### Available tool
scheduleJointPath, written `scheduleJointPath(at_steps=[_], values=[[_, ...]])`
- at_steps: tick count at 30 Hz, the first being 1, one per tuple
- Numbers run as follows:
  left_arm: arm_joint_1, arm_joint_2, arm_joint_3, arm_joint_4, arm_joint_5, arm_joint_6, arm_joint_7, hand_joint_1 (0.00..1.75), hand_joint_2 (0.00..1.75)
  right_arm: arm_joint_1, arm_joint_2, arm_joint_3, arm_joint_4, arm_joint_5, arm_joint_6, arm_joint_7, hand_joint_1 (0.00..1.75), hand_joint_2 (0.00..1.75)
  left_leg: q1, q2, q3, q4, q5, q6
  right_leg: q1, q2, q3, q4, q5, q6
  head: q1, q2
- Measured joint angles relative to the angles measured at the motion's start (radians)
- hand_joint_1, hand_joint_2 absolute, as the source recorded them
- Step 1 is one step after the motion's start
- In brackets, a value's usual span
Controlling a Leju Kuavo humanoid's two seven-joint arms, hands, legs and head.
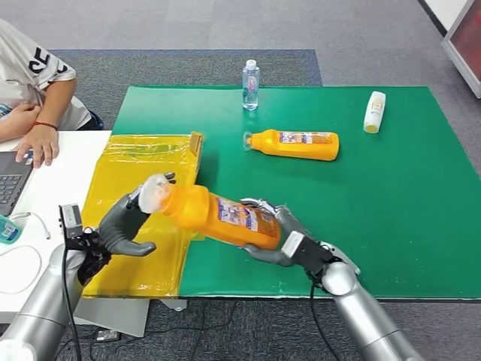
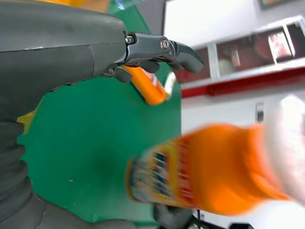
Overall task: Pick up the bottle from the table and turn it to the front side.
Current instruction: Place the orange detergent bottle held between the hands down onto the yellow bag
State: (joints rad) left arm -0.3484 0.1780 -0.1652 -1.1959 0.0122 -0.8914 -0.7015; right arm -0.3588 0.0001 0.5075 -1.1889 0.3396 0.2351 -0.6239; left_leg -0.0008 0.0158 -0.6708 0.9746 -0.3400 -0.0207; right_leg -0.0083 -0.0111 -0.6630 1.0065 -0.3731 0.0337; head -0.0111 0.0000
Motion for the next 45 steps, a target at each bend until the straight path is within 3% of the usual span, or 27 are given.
scheduleJointPath(at_steps=[8, 14, 26, 35, 45], values=[[-0.115, -0.004, -0.112, 0.004, 0.024, -0.015, -0.001, 0.0, 1.75, -0.049, 0.067, 0.105, 0.088, 0.027, -0.039, 0.001, 1.75, 1.75, 0.0, 0.0, 0.0, 0.0, 0.0, 0.0, 0.0, 0.0, -0.001, 0.0, 0.0, 0.0, 0.0, 0.0], [-0.153, -0.012, -0.15, 0.007, 0.029, -0.015, -0.001, 0.0, 1.75, -0.069, 0.089, 0.131, 0.132, 0.023, -0.058, 0.004, 1.75, 1.75, 0.0, 0.0, 0.0, 0.0, 0.0, 0.0, 0.0, 0.0, -0.001, 0.0, 0.0, 0.0, 0.0, 0.0], [-0.156, -0.014, -0.17, 0.007, 0.043, -0.004, -0.001, 0.0, 1.75, -0.075, 0.103, 0.132, 0.145, -0.014, -0.077, 0.017, 1.75, 1.75, 0.0, 0.0, -0.001, 0.0, 0.0, 0.0, 0.0, 0.0, -0.001, 0.0, 0.0, 0.0, 0.0, 0.0], [-0.133, -0.009, -0.171, 0.007, 0.039, 0.037, -0.001, 0.0, 1.75, -0.047, 0.108, 0.1, 0.077, 0.125, -0.303, 0.073, 1.75, 1.75, 0.0, 0.0, -0.001, 0.0, 0.0, 0.0, 0.0, 0.0, -0.001, 0.0, 0.0, 0.0, 0.0, 0.0], [-0.101, -0.005, -0.17, 0.007, 0.039, 0.045, -0.001, 0.0, 1.75, 0.012, 0.116, 0.097, -0.037, 0.236, -0.36, 0.105, 1.75, 1.75, 0.0, 0.0, -0.003, 0.0, 0.0, 0.0, 0.0, 0.0, -0.003, 0.0, 0.0, -0.001, 0.0, 0.0]])
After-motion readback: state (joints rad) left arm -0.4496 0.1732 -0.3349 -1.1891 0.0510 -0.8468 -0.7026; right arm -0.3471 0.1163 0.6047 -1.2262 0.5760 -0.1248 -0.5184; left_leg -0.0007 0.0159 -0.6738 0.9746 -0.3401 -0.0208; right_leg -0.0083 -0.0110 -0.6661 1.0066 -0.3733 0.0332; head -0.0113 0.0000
